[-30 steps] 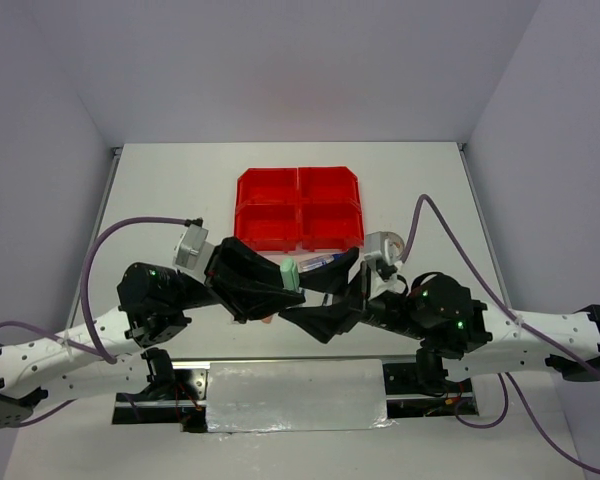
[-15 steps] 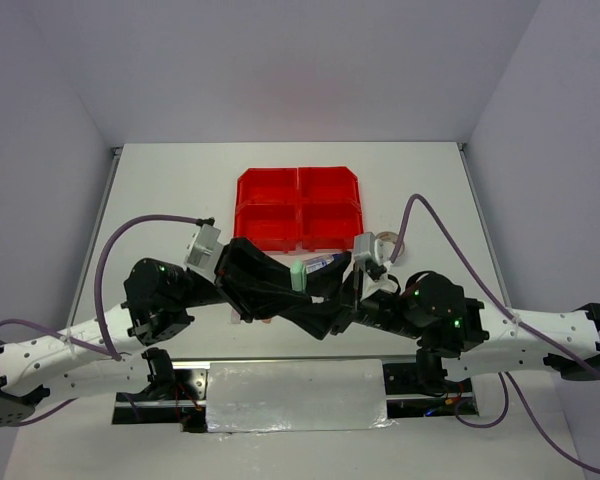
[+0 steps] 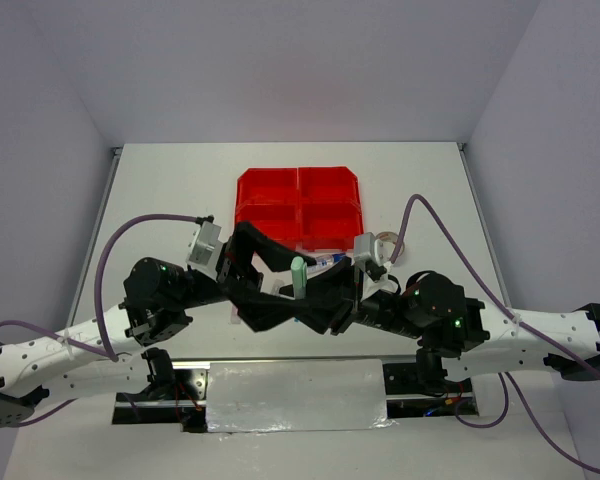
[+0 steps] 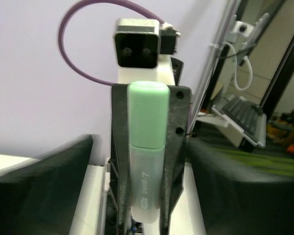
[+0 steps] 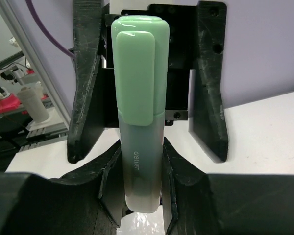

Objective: Sort the stationery into containers
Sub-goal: Close the pen cap on the pen.

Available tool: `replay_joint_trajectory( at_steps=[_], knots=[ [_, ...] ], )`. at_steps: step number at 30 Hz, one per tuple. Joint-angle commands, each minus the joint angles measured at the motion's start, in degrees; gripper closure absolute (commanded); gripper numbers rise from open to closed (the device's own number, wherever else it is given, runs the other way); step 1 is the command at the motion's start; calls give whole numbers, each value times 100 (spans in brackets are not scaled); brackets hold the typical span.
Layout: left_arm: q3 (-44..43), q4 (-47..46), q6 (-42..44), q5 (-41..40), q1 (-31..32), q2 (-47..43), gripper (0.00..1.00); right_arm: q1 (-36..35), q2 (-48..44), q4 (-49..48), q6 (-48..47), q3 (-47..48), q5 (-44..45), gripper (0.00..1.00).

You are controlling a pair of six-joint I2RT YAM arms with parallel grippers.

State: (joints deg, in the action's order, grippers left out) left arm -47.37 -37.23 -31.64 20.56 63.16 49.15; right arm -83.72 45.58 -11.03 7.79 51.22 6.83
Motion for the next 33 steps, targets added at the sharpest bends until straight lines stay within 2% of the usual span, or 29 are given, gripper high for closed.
replay_joint_trajectory(
  at_steps=[1,10,17,24,31,33],
  knots=[
    [-334,-22,61,-314,21,-116,1,40,-14,-146,-50,160,108,100],
    [-430,444,377,-640,13,-309,1,119,30,118,91,169,161,100],
    [-887,1085,746,-1045,13,-353,1,146,109,171,196,186,-120,100],
    [-993,1201,791,-1001,13,-353,1,190,161,259,223,239,-147,100],
    [-993,1245,712,-957,13,-283,14,216,188,303,223,292,-208,100],
    [-1054,1324,685,-957,13,-222,24,225,188,294,223,292,-217,100]
  ],
)
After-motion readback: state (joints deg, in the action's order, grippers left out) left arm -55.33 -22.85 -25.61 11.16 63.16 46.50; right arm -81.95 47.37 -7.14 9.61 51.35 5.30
